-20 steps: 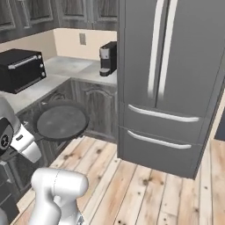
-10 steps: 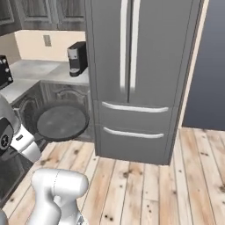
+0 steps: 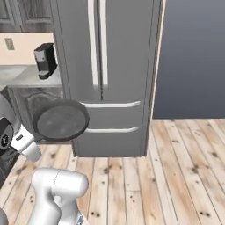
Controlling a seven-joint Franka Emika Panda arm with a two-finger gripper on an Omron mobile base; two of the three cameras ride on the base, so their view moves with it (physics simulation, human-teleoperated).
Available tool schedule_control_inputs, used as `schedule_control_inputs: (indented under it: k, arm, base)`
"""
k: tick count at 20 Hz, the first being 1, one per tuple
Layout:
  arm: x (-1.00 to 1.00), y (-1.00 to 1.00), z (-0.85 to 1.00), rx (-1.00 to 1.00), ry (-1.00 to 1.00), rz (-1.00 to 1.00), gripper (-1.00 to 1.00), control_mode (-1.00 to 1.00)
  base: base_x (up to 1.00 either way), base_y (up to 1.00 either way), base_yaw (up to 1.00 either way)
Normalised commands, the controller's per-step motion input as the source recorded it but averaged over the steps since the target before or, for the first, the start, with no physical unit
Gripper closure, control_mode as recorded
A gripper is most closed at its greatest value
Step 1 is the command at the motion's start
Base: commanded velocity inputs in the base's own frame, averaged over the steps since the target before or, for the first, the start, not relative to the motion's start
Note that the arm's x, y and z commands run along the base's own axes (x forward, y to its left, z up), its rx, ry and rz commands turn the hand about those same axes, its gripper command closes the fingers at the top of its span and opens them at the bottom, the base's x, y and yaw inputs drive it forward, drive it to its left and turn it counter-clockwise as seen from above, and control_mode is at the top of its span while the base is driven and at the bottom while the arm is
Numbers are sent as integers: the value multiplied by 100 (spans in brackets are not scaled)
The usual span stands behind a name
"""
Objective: Move the pot and pan from the stove into the sink.
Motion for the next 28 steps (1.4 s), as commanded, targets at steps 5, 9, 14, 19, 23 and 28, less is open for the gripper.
schedule_control_inputs:
  k: [5, 9, 14, 19, 23, 28]
  arm:
    - [0, 0, 0, 0, 0, 0, 100, 100]
    - [0, 0, 0, 0, 0, 0, 100, 100]
    - [0, 0, 0, 0, 0, 0, 100, 100]
    - [0, 0, 0, 0, 0, 0, 100, 100]
    - [0, 0, 0, 0, 0, 0, 100, 100]
    - [0, 0, 0, 0, 0, 0, 100, 100]
  base:
    - [2, -23, -36]
    - [2, -22, -37]
    - [2, -22, -37]
    - [1, -22, -37]
    - [3, -21, -38]
    - [3, -20, -38]
